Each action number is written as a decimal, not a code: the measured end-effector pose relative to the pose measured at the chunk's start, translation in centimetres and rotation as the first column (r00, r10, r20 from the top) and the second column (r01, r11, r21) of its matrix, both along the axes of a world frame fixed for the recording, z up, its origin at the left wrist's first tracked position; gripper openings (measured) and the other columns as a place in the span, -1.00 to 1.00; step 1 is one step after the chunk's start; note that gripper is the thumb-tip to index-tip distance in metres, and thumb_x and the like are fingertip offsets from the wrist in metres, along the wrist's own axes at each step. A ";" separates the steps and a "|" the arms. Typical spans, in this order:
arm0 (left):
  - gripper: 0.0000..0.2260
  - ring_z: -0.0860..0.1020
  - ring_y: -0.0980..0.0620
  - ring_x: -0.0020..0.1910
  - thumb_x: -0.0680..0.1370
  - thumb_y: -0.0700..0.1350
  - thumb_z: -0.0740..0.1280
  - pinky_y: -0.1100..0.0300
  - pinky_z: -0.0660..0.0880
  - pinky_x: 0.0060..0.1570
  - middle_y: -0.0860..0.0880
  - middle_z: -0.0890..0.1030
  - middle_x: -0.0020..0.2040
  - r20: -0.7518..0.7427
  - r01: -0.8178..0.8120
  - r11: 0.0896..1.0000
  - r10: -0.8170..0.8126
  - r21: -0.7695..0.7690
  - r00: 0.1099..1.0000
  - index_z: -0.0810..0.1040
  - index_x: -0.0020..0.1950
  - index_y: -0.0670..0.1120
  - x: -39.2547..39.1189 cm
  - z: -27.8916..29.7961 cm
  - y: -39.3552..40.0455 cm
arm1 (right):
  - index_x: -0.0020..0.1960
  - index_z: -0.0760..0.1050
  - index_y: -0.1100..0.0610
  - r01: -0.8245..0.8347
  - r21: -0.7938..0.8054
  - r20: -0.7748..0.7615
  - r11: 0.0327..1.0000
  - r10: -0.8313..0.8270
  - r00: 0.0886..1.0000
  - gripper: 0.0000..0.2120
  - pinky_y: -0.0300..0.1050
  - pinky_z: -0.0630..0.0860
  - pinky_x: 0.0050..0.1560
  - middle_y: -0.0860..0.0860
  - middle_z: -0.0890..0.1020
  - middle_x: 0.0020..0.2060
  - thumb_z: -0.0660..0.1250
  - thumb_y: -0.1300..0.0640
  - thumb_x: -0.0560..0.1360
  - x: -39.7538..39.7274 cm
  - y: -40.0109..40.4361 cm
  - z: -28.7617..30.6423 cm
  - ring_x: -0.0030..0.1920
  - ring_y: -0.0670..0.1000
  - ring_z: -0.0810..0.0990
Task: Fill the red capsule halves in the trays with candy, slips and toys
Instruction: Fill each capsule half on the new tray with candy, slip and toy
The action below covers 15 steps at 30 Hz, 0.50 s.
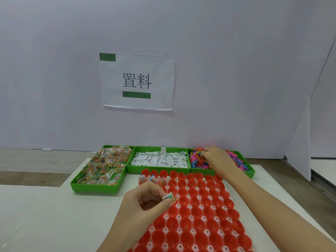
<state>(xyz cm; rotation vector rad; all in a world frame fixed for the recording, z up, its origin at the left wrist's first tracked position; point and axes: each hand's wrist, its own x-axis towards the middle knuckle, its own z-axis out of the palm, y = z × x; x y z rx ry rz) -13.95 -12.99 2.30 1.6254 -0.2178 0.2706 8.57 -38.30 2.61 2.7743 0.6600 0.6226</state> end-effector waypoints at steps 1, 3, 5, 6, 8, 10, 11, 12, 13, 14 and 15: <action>-0.84 0.68 -0.12 -0.23 0.36 -0.09 0.60 0.17 0.64 -0.13 -0.18 0.70 -0.23 -0.002 0.002 1.000 -0.002 -0.002 1.000 0.66 -0.20 -0.10 0.0 0.0 0.0 | 0.07 0.58 0.06 0.009 0.006 0.005 1.000 -0.009 1.000 -0.78 -0.14 0.49 -0.02 -0.03 0.62 -0.02 0.36 0.34 0.54 0.0 0.0 -0.1 0.01 0.01 0.56; -0.84 0.68 -0.10 -0.24 0.36 -0.13 0.60 0.18 0.63 -0.13 -0.20 0.70 -0.25 -0.010 0.004 1.000 -0.004 -0.017 1.000 0.66 -0.20 -0.13 0.0 0.0 0.0 | 0.11 0.56 0.08 0.006 0.041 0.024 0.999 -0.007 1.000 -0.79 -0.14 0.49 0.00 -0.02 0.62 0.00 0.34 0.33 0.56 -0.1 0.0 -0.3 0.03 0.02 0.56; -0.84 0.68 -0.13 -0.24 0.37 -0.15 0.60 0.15 0.64 -0.11 -0.21 0.69 -0.25 -0.018 0.003 1.000 -0.004 -0.025 1.000 0.66 -0.19 -0.16 0.1 0.0 0.0 | 0.16 0.55 0.11 -0.009 0.105 0.061 0.994 0.002 0.998 -0.80 -0.16 0.48 0.04 0.00 0.62 0.04 0.32 0.31 0.58 -0.4 -0.1 -0.4 0.06 0.01 0.56; -0.83 0.68 -0.13 -0.24 0.37 -0.16 0.60 0.14 0.65 -0.11 -0.22 0.69 -0.24 -0.017 0.003 1.000 -0.003 -0.025 1.000 0.65 -0.19 -0.17 0.1 0.0 0.1 | 0.16 0.55 0.13 -0.014 0.166 0.074 0.986 0.002 0.997 -0.83 -0.18 0.49 0.06 0.00 0.63 0.04 0.32 0.27 0.60 -0.8 0.0 -0.4 0.06 0.00 0.56; -0.83 0.67 -0.11 -0.25 0.37 -0.17 0.59 0.17 0.64 -0.12 -0.22 0.69 -0.25 -0.010 0.000 1.000 0.000 -0.024 1.000 0.65 -0.18 -0.19 0.1 0.1 0.2 | 0.10 0.58 0.13 -0.015 0.425 0.049 0.905 -0.006 0.999 -0.91 -0.17 0.55 0.07 -0.01 0.64 -0.02 0.33 0.19 0.62 -2.1 0.3 0.1 -0.01 -0.04 0.58; -0.81 0.67 -0.10 -0.25 0.35 -0.16 0.59 0.20 0.63 -0.14 -0.22 0.69 -0.25 0.001 -0.008 0.999 0.008 -0.033 1.000 0.65 -0.18 -0.20 0.1 0.2 0.3 | -0.01 0.61 0.10 0.011 0.744 -0.032 0.668 0.019 0.999 -0.96 -0.24 0.57 -0.03 -0.07 0.65 -0.14 0.38 0.18 0.59 -4.2 0.8 0.8 -0.13 -0.13 0.60; -0.81 0.67 -0.12 -0.24 0.34 -0.15 0.60 0.18 0.64 -0.13 -0.22 0.69 -0.25 0.003 -0.012 0.999 0.012 -0.036 1.000 0.66 -0.18 -0.20 0.2 0.3 0.3 | -0.05 0.61 0.08 0.031 0.843 -0.064 0.538 0.043 0.997 -0.96 -0.34 0.54 -0.09 -0.11 0.66 -0.19 0.41 0.19 0.57 -5.5 0.9 1.2 -0.17 -0.18 0.61; -0.81 0.68 -0.15 -0.23 0.33 -0.14 0.60 0.15 0.65 -0.11 -0.22 0.69 -0.23 0.002 -0.014 0.999 0.014 -0.039 1.000 0.66 -0.18 -0.18 0.2 0.3 0.3 | -0.08 0.61 0.07 0.049 0.900 -0.090 0.434 0.074 0.993 -0.94 -0.38 0.52 -0.13 -0.13 0.67 -0.23 0.43 0.19 0.56 -7.0 1.0 1.5 -0.19 -0.19 0.63; -0.82 0.68 -0.19 -0.20 0.33 -0.12 0.60 0.09 0.66 -0.08 -0.22 0.70 -0.22 -0.001 -0.014 0.999 0.014 -0.039 1.000 0.67 -0.17 -0.15 0.2 0.2 0.2 | -0.09 0.62 0.05 0.063 0.935 -0.111 0.350 0.118 0.987 -0.93 -0.38 0.53 -0.15 -0.10 0.69 -0.26 0.44 0.19 0.55 -8.7 0.9 1.6 -0.20 -0.19 0.66; -0.82 0.68 -0.22 -0.18 0.33 -0.11 0.60 0.04 0.65 -0.04 -0.22 0.70 -0.21 -0.004 -0.011 0.999 0.010 -0.036 1.000 0.68 -0.17 -0.12 0.1 0.2 0.2 | -0.10 0.62 0.04 0.072 0.957 -0.124 0.282 0.173 0.977 -0.92 -0.33 0.57 -0.15 -0.09 0.71 -0.26 0.45 0.19 0.54 -10.6 0.9 1.8 -0.19 -0.18 0.68; -0.83 0.69 -0.24 -0.15 0.33 -0.10 0.60 0.01 0.65 -0.02 -0.21 0.71 -0.20 -0.007 -0.004 1.000 0.004 -0.031 1.000 0.69 -0.16 -0.09 0.1 0.2 0.1 | -0.10 0.63 0.03 0.078 0.970 -0.132 0.230 0.228 0.965 -0.91 -0.28 0.60 -0.15 -0.08 0.72 -0.23 0.45 0.19 0.54 -12.5 0.8 1.8 -0.19 -0.15 0.71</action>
